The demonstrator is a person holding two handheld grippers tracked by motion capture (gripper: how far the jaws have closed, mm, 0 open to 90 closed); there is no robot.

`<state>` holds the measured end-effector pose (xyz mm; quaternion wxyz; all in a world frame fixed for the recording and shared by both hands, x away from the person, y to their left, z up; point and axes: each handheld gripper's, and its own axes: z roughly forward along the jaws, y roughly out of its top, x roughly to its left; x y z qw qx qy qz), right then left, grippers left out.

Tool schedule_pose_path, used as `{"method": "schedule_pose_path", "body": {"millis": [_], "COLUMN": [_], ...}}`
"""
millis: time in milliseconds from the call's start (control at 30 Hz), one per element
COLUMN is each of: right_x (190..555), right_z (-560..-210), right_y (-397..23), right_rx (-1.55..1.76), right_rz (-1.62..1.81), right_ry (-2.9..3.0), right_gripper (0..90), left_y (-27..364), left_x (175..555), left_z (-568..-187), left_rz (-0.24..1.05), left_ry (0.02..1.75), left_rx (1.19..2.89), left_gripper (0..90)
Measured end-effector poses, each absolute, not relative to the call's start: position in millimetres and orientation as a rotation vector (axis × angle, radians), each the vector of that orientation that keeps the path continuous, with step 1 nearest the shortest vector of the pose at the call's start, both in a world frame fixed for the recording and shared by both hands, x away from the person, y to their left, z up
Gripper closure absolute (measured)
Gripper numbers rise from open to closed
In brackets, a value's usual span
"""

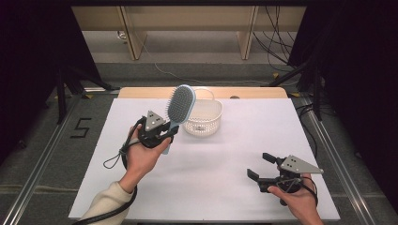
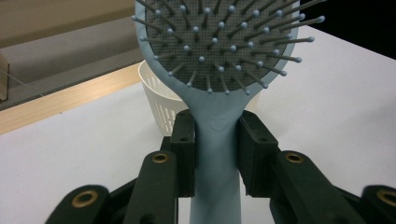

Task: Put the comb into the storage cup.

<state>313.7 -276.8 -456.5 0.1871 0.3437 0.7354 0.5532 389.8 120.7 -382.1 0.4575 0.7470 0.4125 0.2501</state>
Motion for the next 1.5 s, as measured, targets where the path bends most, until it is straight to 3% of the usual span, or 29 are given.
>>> {"method": "schedule_pose_path", "body": {"millis": [1500], "right_x": [313.1], "right_z": [-455.6], "right_y": [-276.8], "right_rx": [0.961], "right_rz": [1.568], "right_ry": [2.065], "right_gripper": [12.5], "left_y": [114.3], "left_x": [396.0], "left_z": [-367.0], "left_rz": [0.646], "left_ry": [0.976], "left_rx": [1.788], "left_gripper": [70.0]}}
